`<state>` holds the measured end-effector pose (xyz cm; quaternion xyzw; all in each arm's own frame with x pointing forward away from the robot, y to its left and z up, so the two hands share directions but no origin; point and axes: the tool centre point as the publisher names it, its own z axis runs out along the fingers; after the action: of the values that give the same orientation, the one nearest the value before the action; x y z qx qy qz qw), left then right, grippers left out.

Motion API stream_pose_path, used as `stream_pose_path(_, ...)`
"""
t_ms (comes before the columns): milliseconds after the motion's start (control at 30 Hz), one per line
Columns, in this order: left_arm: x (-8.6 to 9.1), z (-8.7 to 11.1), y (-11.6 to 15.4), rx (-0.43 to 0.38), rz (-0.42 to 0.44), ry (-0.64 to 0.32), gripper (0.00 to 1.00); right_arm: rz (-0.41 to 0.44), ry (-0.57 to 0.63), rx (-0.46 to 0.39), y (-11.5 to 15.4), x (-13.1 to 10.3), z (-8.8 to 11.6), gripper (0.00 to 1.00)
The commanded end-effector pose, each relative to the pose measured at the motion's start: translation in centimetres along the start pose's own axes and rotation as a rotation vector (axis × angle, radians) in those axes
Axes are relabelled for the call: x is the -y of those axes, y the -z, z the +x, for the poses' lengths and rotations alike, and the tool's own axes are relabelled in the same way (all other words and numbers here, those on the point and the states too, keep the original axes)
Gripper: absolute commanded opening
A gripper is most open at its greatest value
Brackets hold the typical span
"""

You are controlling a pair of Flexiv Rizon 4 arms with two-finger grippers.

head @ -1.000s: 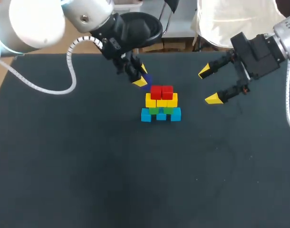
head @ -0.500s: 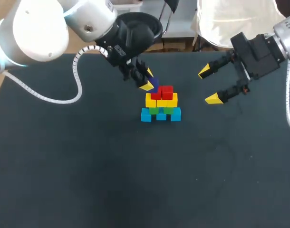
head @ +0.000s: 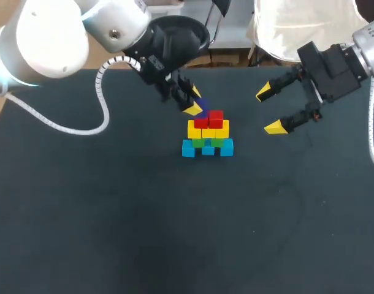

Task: Place the blue cubes, place green cubes on the blue cubes, place the yellow cubes on the green cubes, then place the red cubes on the yellow cubes, and place purple cube on the red cubes.

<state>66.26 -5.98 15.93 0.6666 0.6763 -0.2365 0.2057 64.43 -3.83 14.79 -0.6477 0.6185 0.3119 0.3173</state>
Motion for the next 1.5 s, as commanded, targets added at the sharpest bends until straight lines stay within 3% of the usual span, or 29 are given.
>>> stream_pose_path(33,-0.3,0.1,-1.6,0.057,0.013,-0.016,0.0,0.001,0.0,0.0,0.0,-0.1,0.0,1.0)
stream_pose_path(133,-0.2,-0.9,-2.3,-0.009,-0.006,-0.046,0.0,0.001,0.0,0.0,0.0,-0.1,0.0,1.0)
stream_pose_path(233,-0.9,-0.8,-2.6,-0.058,-0.024,-0.011,0.0,0.001,0.0,0.0,0.0,-0.1,0.0,1.0)
stream_pose_path(467,-1.6,-0.3,-2.5,-0.049,-0.073,0.008,0.0,0.001,0.0,0.0,0.0,-0.1,0.0,1.0)
stream_pose_path(667,-1.7,0.6,-3.2,-0.065,-0.051,0.009,0.0,0.001,0.0,0.0,0.0,-0.1,0.0,1.0)
stream_pose_path(1500,-3.4,1.0,-4.0,-0.055,-0.049,0.014,0.0,0.001,0.0,0.0,0.0,-0.1,0.0,1.0)
